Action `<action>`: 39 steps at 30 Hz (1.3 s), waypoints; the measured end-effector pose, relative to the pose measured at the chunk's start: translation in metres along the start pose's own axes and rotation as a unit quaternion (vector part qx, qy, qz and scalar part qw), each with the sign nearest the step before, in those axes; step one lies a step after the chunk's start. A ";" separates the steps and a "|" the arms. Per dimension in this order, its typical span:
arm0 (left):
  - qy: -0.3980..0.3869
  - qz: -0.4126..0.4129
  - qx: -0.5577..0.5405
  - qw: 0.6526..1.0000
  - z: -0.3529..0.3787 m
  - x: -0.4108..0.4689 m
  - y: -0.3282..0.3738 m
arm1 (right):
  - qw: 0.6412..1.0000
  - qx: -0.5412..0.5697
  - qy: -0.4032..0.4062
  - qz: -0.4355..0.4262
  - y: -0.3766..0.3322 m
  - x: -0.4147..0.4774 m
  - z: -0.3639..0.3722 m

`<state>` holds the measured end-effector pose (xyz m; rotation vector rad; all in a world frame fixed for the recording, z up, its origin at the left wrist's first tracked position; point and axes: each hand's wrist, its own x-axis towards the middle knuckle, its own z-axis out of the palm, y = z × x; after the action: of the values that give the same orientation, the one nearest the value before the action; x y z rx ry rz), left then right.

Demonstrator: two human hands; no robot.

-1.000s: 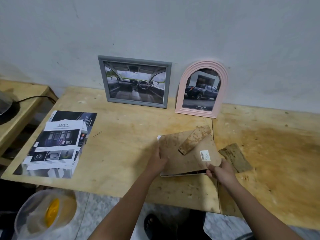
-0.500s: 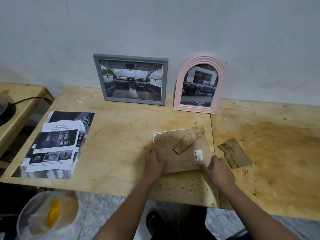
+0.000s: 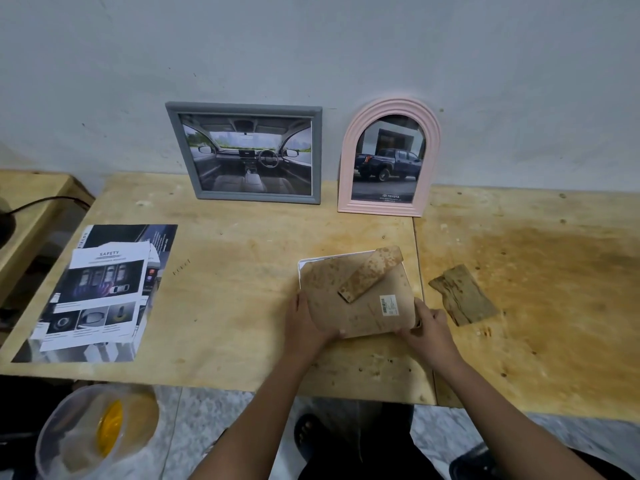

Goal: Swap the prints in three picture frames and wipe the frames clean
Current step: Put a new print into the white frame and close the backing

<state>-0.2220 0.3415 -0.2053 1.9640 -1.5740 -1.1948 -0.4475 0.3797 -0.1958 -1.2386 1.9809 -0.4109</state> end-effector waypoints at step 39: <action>-0.035 0.051 0.238 0.969 0.010 0.017 0.045 | 0.984 -0.176 -0.005 -0.035 -0.041 0.023 -0.018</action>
<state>-0.2569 0.3137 -0.1856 2.0990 -2.1269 -0.9136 -0.4405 0.3386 -0.1688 -1.5274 2.0644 -0.0882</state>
